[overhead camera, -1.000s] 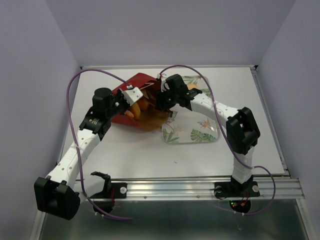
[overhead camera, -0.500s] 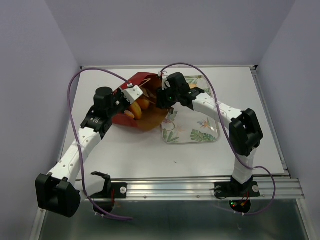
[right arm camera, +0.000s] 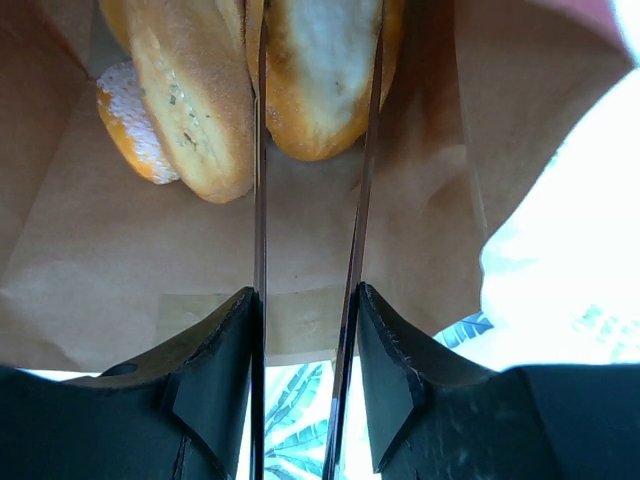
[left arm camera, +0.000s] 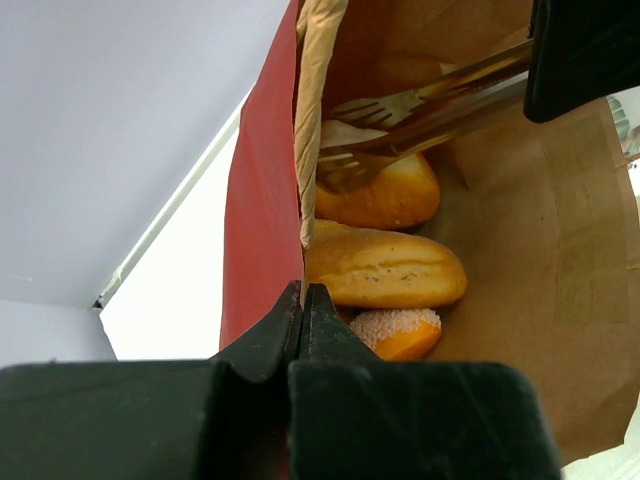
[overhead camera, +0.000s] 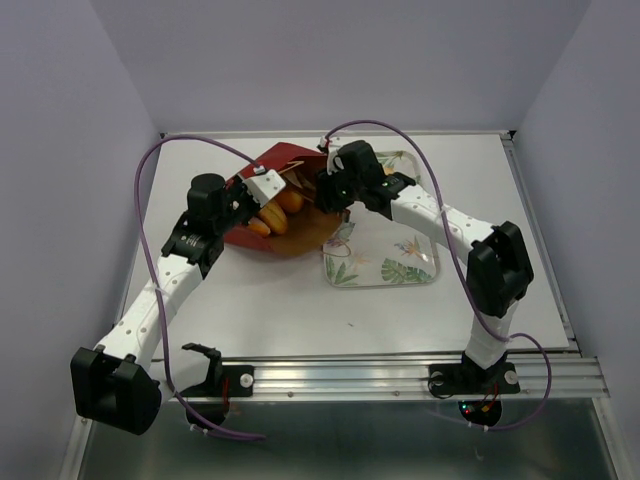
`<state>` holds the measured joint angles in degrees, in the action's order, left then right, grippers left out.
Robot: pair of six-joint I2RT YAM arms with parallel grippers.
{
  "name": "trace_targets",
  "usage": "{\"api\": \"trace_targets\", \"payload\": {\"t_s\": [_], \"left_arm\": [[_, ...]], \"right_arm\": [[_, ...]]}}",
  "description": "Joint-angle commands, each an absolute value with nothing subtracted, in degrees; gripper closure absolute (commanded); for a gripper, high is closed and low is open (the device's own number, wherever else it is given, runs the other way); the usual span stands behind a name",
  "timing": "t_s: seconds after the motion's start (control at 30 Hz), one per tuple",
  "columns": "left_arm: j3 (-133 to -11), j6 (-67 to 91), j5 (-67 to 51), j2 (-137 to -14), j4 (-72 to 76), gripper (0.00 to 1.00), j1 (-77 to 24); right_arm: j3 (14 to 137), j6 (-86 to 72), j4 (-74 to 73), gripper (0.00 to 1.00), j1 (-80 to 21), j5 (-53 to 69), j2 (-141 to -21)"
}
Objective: Take the fake bread out of the paper bag
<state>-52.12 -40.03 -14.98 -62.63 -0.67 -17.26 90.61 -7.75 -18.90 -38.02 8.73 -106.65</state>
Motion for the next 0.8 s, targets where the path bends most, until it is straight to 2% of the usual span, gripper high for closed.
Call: {"api": "trace_targets", "payload": {"t_s": [0.0, 0.17, 0.53, 0.77], "left_arm": [[-54.5, -40.1, -15.3, -62.1, 3.7, 1.0, -17.7], [-54.8, -40.2, -13.9, -62.5, 3.8, 1.0, -17.7], [-56.1, -39.2, -7.1, -64.2, 6.0, 1.0, -17.7], [-55.8, -39.4, -7.7, -64.5, 6.4, 1.0, -17.7]], "right_arm": [[92.4, -6.9, -14.1, 0.99, -39.0, 6.4, -101.4], [92.1, -6.0, -14.9, 0.99, -39.0, 4.7, -99.1], [86.7, -6.0, -18.5, 0.99, -39.0, 9.8, -93.7], [86.0, -5.2, -22.1, 0.99, -39.0, 9.5, -90.2]]}}
